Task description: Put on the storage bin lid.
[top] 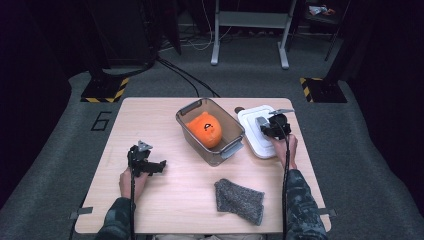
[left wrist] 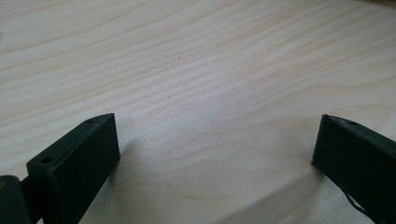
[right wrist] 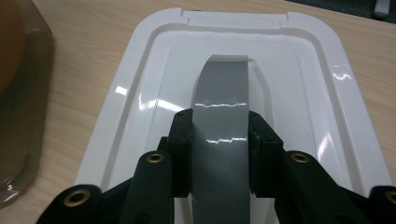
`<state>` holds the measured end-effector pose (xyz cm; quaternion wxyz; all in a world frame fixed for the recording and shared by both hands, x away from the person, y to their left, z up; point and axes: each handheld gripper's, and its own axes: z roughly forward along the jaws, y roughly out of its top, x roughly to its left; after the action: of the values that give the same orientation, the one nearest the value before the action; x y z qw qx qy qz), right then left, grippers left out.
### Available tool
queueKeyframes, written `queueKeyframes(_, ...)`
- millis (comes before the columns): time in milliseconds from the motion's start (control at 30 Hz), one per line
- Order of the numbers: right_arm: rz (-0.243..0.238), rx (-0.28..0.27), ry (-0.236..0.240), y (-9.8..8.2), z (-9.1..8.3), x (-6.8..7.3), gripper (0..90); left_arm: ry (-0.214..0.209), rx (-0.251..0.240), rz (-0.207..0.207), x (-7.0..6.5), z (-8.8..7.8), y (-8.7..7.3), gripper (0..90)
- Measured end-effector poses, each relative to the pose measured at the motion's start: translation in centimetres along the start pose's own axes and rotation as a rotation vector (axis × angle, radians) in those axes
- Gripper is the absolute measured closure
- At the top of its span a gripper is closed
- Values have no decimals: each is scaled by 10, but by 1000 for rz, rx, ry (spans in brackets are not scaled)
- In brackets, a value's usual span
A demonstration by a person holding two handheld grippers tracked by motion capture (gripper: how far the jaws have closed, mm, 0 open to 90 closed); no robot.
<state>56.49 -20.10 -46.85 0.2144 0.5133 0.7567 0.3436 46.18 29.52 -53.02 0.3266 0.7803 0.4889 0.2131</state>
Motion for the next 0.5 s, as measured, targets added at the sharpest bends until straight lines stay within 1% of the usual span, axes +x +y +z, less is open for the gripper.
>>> queueKeyframes(33, -2, 0, -1, 0, -1, 0, 670, 0, -1, -1, 0, 0, 0, 0)
queueKeyframes(100, -24, -3, 6, 1, -3, 0, 671, 0, -1, -1, 0, 0, 0, 0)
queueKeyframes(133, -24, -3, 6, 1, -3, 0, 671, 0, -1, -1, 0, 0, 0, 0)
queueKeyframes(167, -36, -14, 9, 2, -5, -1, 671, 3, -4, -1, 0, 0, 0, 0)
queueKeyframes(233, -35, -15, 12, 2, -5, -1, 671, 2, -4, -1, 0, 0, 0, 0)
queueKeyframes(267, -12, -14, 12, 2, -7, -1, 671, 2, -4, -1, 0, 0, 0, 0)
queueKeyframes(300, -36, -25, 14, 2, -9, -5, 670, 3, -3, 0, 0, 0, 0, 0)
queueKeyframes(367, -8, -18, 19, 2, -11, -5, 671, 2, -4, -2, 0, 0, 0, 0)
queueKeyframes(400, -22, -20, 15, 3, -13, -7, 671, 2, -4, -1, 0, 0, 0, 0)
queueKeyframes(433, -26, -18, 18, 3, -15, -9, 670, 1, -4, -1, 0, 0, 0, 0)
queueKeyframes(500, -14, -29, 37, 4, -19, -11, 671, 1, -3, 1, 0, 0, 0, 0)
